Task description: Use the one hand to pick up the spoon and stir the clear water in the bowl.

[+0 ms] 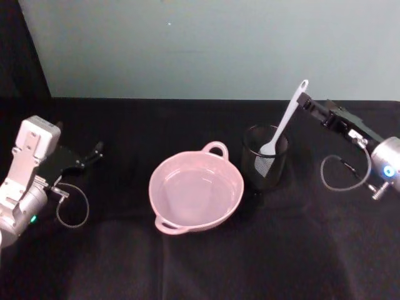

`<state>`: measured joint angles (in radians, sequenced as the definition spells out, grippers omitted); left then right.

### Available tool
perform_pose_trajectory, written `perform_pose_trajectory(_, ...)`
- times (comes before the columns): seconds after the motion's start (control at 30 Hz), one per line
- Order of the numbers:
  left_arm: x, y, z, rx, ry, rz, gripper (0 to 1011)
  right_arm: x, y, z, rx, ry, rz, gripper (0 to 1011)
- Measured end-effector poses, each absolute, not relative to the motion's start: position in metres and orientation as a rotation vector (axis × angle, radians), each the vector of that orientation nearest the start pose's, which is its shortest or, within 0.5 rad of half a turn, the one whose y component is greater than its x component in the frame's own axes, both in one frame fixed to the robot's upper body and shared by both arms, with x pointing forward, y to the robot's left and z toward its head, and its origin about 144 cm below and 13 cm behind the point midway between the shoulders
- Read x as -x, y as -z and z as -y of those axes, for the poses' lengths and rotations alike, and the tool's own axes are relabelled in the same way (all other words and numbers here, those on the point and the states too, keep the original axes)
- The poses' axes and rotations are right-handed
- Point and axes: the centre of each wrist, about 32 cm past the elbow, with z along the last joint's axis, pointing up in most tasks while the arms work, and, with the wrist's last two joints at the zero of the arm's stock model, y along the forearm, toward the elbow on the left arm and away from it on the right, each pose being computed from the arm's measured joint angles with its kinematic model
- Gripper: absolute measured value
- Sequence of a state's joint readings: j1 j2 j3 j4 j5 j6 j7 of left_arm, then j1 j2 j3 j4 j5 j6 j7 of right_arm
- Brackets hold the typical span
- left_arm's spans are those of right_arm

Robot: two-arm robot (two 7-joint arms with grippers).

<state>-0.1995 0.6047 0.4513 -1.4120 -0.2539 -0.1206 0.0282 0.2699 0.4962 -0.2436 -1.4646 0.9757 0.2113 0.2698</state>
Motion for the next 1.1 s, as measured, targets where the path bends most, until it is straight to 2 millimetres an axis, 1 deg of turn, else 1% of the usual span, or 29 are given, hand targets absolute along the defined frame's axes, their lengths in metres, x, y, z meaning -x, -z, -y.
perform_pose_trajectory(0.27, -0.489, -1.140, -0.310, -0.304, -1.248, 0.285, 1011, -0.539, -1.219, 0.311, -0.170, 1.049, -0.469, 1003)
perform_pose_trajectory(0.53, -0.489, -1.140, -0.310, -0.304, -1.248, 0.285, 1011, -0.554, -1.225, 0.304, -0.106, 1.030, -0.470, 1003)
perform_pose_trajectory(1.1, -0.489, -1.140, -0.310, -0.304, -1.248, 0.285, 1012, -0.560, -1.231, 0.299, -0.058, 1.024, -0.403, 1002)
